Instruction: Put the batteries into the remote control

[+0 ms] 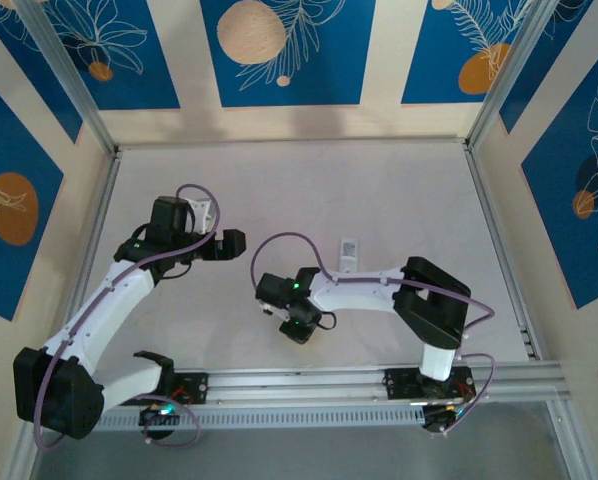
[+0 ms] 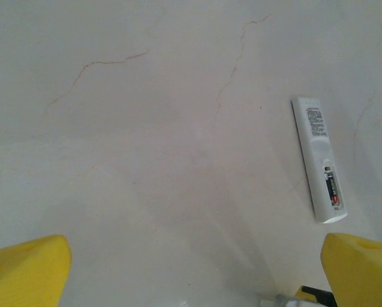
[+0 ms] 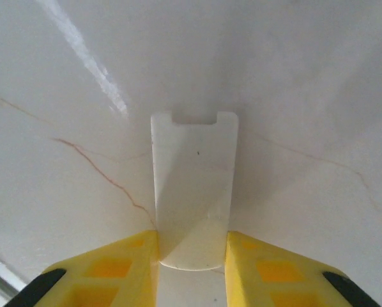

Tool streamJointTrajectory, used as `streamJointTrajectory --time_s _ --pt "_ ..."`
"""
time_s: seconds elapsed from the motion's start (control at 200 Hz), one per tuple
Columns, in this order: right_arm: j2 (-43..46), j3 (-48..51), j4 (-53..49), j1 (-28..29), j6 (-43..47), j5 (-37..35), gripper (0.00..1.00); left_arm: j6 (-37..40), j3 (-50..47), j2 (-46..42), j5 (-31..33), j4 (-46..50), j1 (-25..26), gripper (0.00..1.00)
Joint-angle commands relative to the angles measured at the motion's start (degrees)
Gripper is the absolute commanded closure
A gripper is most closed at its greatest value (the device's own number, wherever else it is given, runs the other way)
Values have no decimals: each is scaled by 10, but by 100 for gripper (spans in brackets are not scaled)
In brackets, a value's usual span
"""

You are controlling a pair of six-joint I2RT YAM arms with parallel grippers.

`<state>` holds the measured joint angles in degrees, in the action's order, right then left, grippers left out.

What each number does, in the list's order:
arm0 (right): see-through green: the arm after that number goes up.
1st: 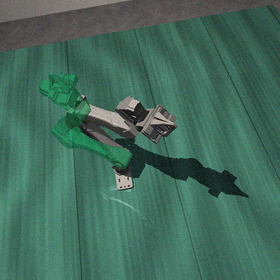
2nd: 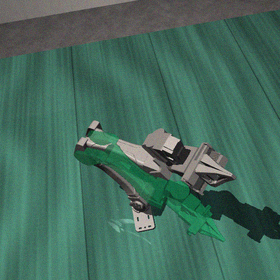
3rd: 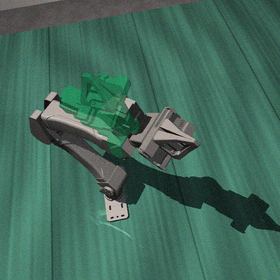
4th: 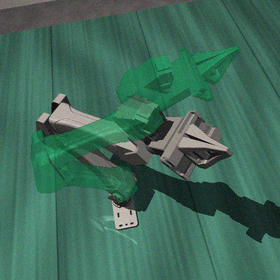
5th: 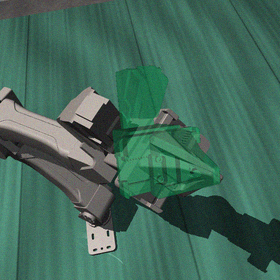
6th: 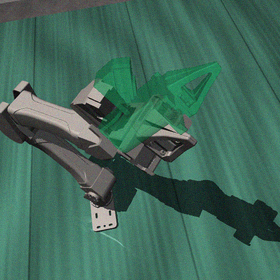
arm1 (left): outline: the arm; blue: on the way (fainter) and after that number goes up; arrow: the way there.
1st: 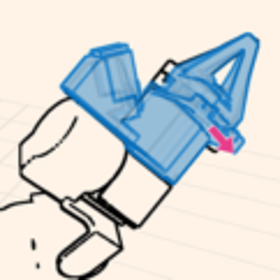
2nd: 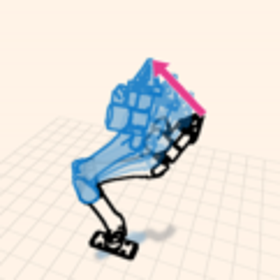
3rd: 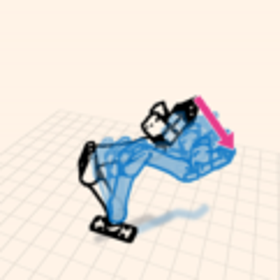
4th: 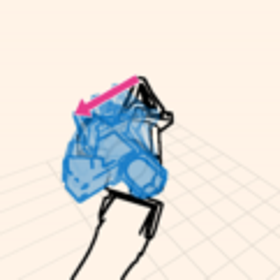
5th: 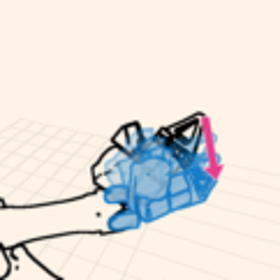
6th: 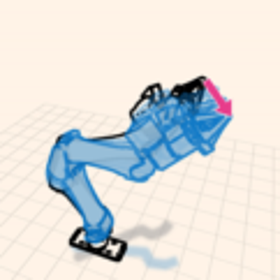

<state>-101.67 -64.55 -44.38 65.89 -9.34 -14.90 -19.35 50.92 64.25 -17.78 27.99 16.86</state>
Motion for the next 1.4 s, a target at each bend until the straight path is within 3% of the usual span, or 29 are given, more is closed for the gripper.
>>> streamJointTrajectory --time_s 0.0,0.105,0.23,0.35,0.48,0.84,1.396 --pt "78 18 -5 -24 -45 -11 69 12 -2 -10 2 7 -4 0" --pt "138 40 -4 -65 -88 -17 70 13 -2 -12 -2 4 -4 0" --pt "196 66 -23 -156 -167 -50 70 5 -4 -8 -24 -5 -4 0" --pt "221 85 -39 -245 -224 -59 69 -2 -6 -4 -34 -14 -3 0" --pt "221 97 -31 -291 -259 -56 69 -2 -6 -1 -32 -14 -3 0" --pt "121 64 -33 -292 -323 -48 69 0 -4 13 -33 -19 -3 0" --pt "58 40 -24 -278 -350 -43 69 5 -7 16 -30 -18 -3 0"
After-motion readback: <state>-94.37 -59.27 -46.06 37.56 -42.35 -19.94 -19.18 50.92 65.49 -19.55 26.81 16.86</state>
